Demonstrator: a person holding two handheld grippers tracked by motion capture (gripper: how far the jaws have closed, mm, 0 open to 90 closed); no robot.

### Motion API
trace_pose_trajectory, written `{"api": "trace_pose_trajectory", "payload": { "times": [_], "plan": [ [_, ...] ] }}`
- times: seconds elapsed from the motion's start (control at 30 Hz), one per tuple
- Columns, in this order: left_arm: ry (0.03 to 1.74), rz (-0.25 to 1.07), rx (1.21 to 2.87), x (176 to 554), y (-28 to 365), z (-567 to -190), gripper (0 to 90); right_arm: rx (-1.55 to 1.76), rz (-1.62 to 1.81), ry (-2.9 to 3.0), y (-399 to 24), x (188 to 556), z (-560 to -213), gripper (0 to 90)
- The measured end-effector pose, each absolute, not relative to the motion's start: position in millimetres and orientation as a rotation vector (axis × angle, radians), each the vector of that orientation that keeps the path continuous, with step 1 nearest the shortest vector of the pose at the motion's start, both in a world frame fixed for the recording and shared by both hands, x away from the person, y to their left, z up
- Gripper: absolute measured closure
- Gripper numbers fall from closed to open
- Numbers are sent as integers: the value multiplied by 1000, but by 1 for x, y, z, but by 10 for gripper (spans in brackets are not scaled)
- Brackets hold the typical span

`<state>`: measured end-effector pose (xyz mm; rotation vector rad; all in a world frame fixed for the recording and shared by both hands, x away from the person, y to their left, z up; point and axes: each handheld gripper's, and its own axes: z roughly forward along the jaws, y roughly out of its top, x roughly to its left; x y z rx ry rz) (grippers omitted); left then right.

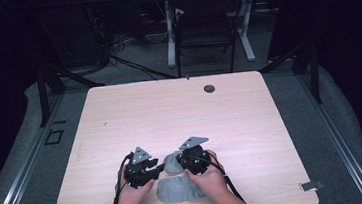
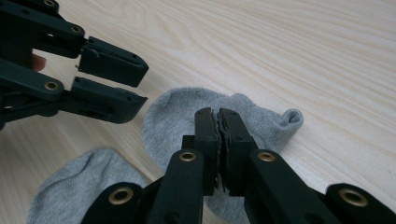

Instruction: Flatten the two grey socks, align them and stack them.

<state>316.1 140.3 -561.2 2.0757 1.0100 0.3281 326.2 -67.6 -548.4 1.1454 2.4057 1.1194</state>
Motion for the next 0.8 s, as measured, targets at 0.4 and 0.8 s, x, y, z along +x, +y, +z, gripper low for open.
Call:
{"api": "trace_pose_trajectory", "payload": {
  "times": [0.4, 0.8],
  "plan": [
    [1021, 327, 2065, 323, 134, -561, 619, 1153, 1144, 2391, -69, 325, -547, 865],
    [1030, 333, 2117, 326, 129, -570, 779, 1145, 1164, 2379, -69, 325, -545, 865]
  ]
}}
